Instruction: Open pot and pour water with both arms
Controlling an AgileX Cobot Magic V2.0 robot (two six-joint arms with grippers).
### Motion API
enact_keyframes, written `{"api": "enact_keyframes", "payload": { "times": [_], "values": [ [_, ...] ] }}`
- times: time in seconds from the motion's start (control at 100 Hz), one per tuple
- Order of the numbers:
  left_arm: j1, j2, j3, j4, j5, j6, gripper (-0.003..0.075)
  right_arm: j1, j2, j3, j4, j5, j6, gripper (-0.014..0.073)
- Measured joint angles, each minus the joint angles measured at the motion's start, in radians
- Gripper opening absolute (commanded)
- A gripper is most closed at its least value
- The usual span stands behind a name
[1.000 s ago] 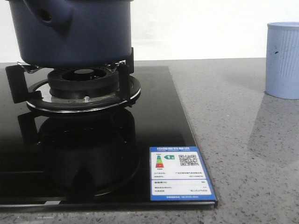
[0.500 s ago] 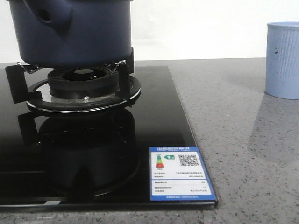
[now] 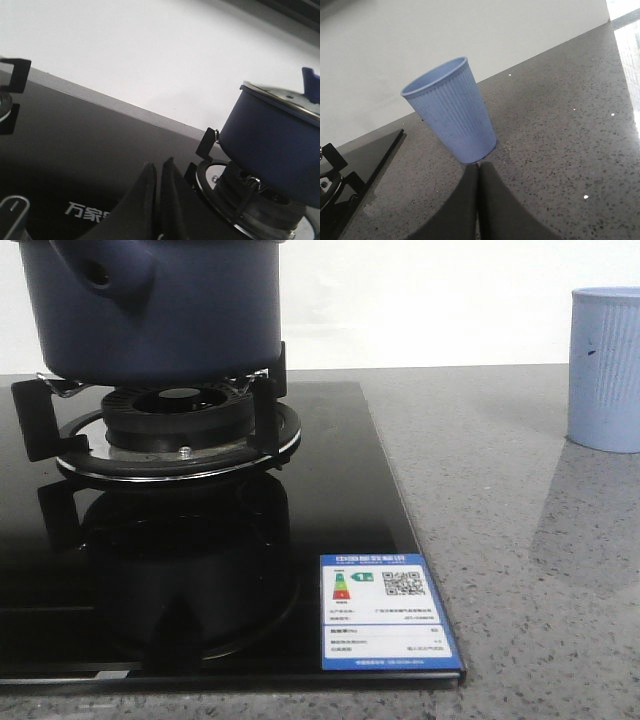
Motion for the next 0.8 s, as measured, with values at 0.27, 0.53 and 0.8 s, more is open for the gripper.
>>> {"api": "enact_keyframes", "payload": {
  "times": [0.27, 0.53, 0.8],
  "values": [
    [0.000, 0.000, 0.000, 0.033, -0.002, 0.000, -0.0016, 0.000, 0.000, 0.000, 0.000, 0.000, 0.000, -0.0052],
    [0.000, 0.000, 0.000, 0.033, -0.007, 0.000, -0.0016, 0.000, 0.000, 0.000, 0.002, 0.000, 0.000, -0.0051],
    [0.000, 0.000, 0.000, -0.104, -0.024, 0.001, -0.0016, 0.000, 0.000, 0.000, 0.108, -0.002, 0.000, -0.0051]
  ]
}}
